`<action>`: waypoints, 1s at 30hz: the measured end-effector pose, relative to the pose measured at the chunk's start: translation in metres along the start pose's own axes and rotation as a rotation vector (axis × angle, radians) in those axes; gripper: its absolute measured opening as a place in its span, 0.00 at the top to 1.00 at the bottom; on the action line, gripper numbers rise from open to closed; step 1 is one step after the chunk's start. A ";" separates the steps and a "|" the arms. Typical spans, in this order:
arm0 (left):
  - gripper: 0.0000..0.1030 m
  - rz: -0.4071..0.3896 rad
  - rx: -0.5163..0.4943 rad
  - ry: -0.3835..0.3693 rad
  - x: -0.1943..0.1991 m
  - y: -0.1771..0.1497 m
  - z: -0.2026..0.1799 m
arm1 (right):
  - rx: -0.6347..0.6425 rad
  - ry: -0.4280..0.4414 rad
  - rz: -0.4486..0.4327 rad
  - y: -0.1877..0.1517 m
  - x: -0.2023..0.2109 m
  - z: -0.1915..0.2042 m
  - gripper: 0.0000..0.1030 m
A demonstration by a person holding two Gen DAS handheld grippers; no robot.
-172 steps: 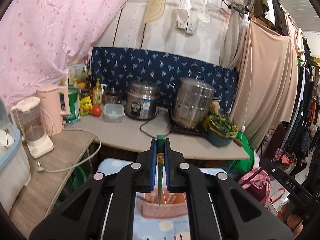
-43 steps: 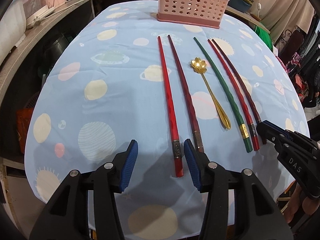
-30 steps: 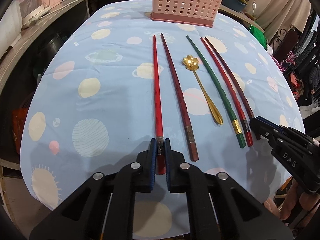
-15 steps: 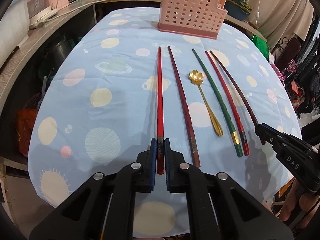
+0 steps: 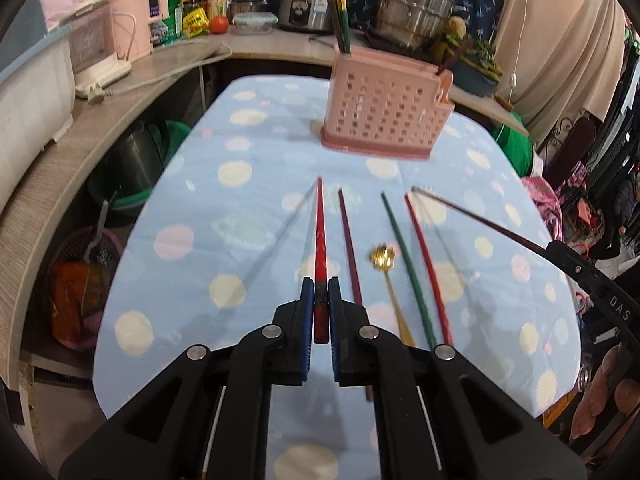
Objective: Organize utensils
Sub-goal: 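Lift both chopsticks and carry them over the pink basket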
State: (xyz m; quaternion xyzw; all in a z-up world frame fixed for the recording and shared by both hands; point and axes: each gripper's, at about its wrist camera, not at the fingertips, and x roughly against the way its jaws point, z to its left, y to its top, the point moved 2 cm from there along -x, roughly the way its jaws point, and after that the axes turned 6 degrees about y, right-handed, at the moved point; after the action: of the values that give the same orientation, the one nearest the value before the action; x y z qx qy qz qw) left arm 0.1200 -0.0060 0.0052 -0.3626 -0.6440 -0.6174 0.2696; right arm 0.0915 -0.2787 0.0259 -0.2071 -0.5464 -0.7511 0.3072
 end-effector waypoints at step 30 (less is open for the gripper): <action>0.93 -0.408 0.065 -0.077 0.091 0.201 -0.014 | -0.034 0.138 -0.340 0.185 0.043 0.004 0.93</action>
State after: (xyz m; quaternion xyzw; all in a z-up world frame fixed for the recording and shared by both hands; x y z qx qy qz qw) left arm 0.2260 -0.0124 0.1993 -0.2391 -0.7336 -0.6237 0.1255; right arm 0.1877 -0.3248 0.1830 -0.0650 -0.5385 -0.8137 0.2090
